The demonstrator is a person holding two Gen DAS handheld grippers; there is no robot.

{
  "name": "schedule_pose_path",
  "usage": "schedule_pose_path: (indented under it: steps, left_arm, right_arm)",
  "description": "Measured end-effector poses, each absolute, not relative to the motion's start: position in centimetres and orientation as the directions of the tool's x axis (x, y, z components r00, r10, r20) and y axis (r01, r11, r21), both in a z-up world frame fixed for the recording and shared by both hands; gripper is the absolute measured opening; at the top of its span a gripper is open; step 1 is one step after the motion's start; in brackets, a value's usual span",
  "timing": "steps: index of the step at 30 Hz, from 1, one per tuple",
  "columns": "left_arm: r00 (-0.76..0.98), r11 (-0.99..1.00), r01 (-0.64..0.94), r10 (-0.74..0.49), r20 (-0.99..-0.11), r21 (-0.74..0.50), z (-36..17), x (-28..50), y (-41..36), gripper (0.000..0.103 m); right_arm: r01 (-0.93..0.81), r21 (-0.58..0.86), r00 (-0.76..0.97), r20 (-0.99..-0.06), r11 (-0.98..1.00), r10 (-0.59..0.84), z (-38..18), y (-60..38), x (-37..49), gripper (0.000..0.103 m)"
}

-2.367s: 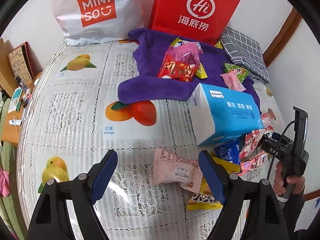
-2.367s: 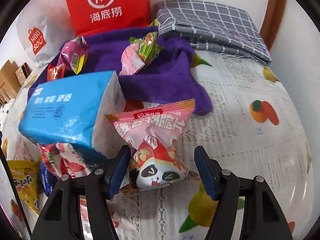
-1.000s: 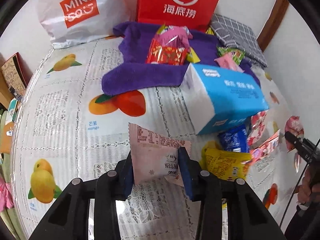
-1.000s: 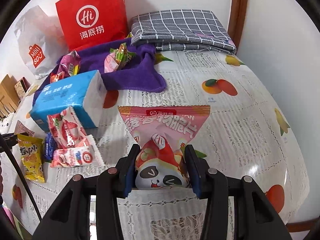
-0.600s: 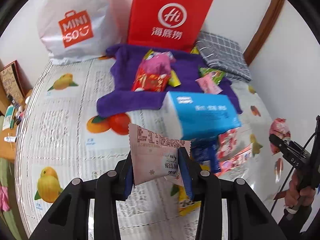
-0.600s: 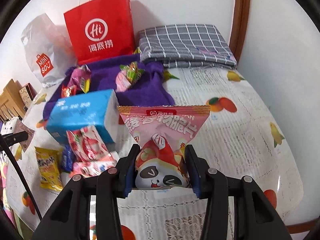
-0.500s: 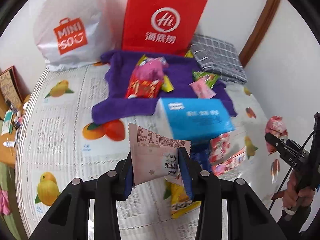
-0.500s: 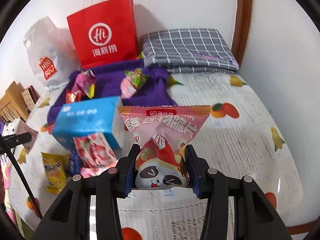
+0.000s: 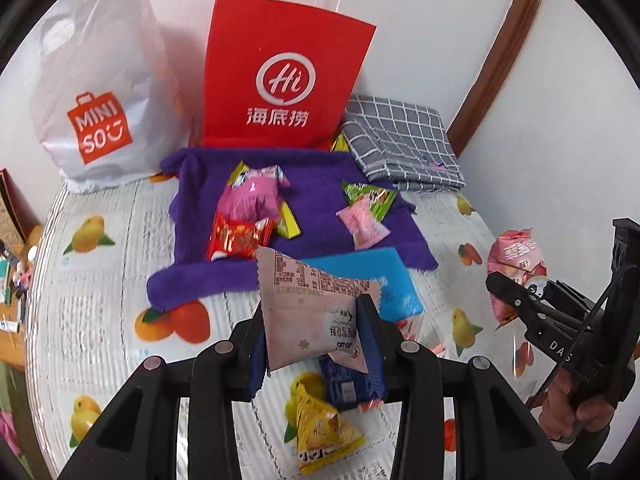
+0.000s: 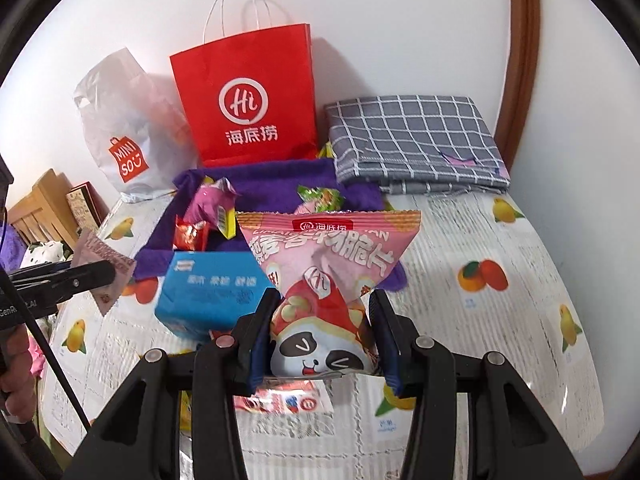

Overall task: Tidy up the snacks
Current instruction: 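Carry the panda bag in the right tool and pink wrapper in the left over the towel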

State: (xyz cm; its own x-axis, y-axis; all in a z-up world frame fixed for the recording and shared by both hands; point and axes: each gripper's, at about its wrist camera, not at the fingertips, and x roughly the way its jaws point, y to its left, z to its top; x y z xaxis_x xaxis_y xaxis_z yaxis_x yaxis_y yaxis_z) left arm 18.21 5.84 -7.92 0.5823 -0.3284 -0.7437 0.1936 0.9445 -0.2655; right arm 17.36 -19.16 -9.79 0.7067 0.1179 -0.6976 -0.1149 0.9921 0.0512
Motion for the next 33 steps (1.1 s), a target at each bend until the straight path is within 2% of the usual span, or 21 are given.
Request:
schedule_pose_path:
  steps: [33]
  left_arm:
    - [0.601,0.95,0.184,-0.312,-0.736,-0.253,-6.9,26.6,6.7,0.038]
  right_arm:
    - [-0.092,0.05,0.724,-0.683,0.994,0.101,-9.0,-18.8,26.3,0.045]
